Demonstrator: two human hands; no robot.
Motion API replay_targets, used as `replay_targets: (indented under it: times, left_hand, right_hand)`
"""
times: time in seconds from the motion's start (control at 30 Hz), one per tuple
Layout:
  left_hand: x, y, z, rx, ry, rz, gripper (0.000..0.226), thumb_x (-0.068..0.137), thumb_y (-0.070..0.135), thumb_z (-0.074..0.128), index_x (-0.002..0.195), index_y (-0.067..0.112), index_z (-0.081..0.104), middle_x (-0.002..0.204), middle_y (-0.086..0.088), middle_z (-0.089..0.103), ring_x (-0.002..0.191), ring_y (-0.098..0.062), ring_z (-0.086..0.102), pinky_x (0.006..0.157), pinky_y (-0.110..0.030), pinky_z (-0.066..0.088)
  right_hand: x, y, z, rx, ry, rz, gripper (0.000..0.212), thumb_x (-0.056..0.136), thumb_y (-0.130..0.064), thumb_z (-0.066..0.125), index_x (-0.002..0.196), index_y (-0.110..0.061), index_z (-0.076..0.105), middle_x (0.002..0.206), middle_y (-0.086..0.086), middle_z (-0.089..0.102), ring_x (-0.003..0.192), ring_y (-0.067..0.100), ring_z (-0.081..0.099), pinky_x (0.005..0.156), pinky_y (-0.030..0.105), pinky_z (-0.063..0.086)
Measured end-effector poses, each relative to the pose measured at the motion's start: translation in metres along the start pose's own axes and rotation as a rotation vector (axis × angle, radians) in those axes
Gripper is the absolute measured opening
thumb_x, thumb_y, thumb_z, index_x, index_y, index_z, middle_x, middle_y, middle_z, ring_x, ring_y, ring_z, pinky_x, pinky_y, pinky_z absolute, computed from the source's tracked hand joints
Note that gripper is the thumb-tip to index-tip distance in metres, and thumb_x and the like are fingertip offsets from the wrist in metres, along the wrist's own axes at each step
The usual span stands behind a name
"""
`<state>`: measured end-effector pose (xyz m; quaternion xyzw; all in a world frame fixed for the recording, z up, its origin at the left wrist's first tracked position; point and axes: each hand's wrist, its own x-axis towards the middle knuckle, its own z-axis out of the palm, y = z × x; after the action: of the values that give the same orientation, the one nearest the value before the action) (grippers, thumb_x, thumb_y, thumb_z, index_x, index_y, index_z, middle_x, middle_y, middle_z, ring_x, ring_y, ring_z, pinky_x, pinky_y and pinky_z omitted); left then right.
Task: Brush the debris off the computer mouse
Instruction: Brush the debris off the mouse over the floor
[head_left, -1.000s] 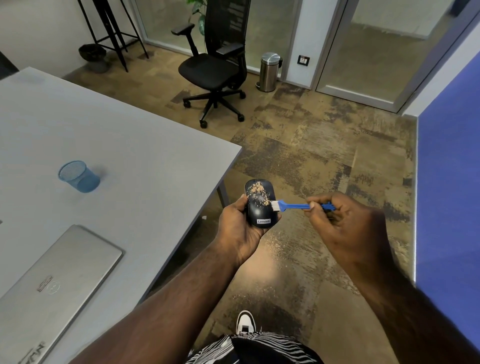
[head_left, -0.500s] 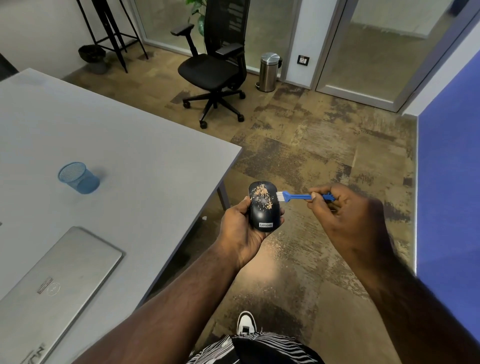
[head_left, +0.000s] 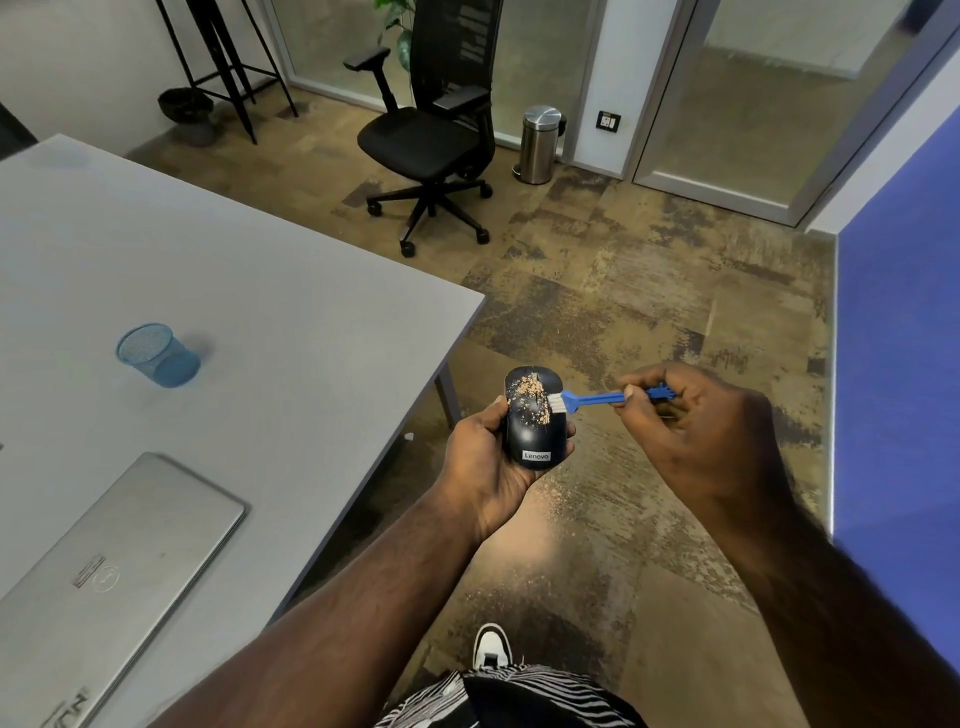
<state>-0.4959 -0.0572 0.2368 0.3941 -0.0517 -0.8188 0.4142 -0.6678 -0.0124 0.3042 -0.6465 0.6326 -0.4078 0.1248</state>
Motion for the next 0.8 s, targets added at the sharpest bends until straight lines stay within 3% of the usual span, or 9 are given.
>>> replay_targets:
  times: [0.07, 0.2, 0.33, 0.5, 0.63, 0.8]
  left_hand:
    - [0.0, 0.0, 0.001, 0.005, 0.0, -0.003, 0.045, 0.102, 0.029, 0.033, 0.115, -0.004, 0.06, 0.105, -0.027, 0.067, 0.084, -0.037, 0.067, 0.072, -0.041, 0.059]
    - [-0.002, 0.0, 0.003, 0.016, -0.005, -0.023, 0.047, 0.102, 0.029, 0.032, 0.123, -0.005, 0.056, 0.113, -0.027, 0.064, 0.087, -0.037, 0.065, 0.076, -0.042, 0.057]
    - [-0.002, 0.001, 0.004, 0.014, -0.009, -0.028, 0.047, 0.102, 0.029, 0.032, 0.122, -0.005, 0.057, 0.113, -0.028, 0.063, 0.088, -0.037, 0.065, 0.076, -0.042, 0.057]
    - [-0.004, 0.0, 0.005, 0.017, -0.018, -0.042, 0.047, 0.102, 0.029, 0.032, 0.125, -0.005, 0.055, 0.115, -0.028, 0.062, 0.09, -0.038, 0.064, 0.077, -0.042, 0.056]
    - [-0.003, 0.002, 0.005, 0.006, -0.021, -0.046, 0.046, 0.102, 0.03, 0.031, 0.117, -0.004, 0.059, 0.111, -0.028, 0.064, 0.091, -0.038, 0.064, 0.079, -0.043, 0.055]
    - [-0.004, 0.001, 0.004, 0.017, -0.029, -0.056, 0.048, 0.102, 0.03, 0.031, 0.125, -0.005, 0.055, 0.118, -0.029, 0.061, 0.091, -0.038, 0.064, 0.078, -0.042, 0.056]
  right_hand:
    - [0.001, 0.001, 0.002, -0.023, -0.014, 0.004, 0.014, 0.089, -0.017, 0.068, 0.101, -0.014, 0.075, 0.067, -0.01, 0.065, 0.058, -0.004, 0.063, 0.045, 0.006, 0.043]
    - [0.005, 0.002, 0.002, -0.039, 0.022, 0.003, 0.016, 0.09, -0.018, 0.067, 0.103, -0.014, 0.075, 0.071, -0.003, 0.07, 0.053, 0.004, 0.063, 0.046, 0.022, 0.05]
    - [0.005, 0.003, 0.002, -0.033, -0.004, -0.013, 0.015, 0.09, -0.019, 0.066, 0.101, -0.014, 0.075, 0.071, -0.004, 0.069, 0.057, -0.002, 0.064, 0.049, 0.015, 0.051]
    - [0.007, 0.01, 0.0, -0.048, 0.038, 0.027, 0.015, 0.092, -0.018, 0.066, 0.104, -0.016, 0.074, 0.069, -0.002, 0.07, 0.051, 0.013, 0.065, 0.044, 0.031, 0.051]
    - [0.005, 0.009, 0.0, -0.025, 0.017, 0.011, 0.014, 0.089, -0.017, 0.069, 0.102, -0.014, 0.075, 0.073, -0.002, 0.071, 0.058, 0.01, 0.069, 0.05, 0.029, 0.056]
    - [0.006, 0.01, 0.001, -0.078, 0.048, -0.006, 0.015, 0.091, -0.014, 0.067, 0.104, -0.016, 0.074, 0.068, -0.001, 0.07, 0.051, 0.014, 0.065, 0.045, 0.029, 0.051]
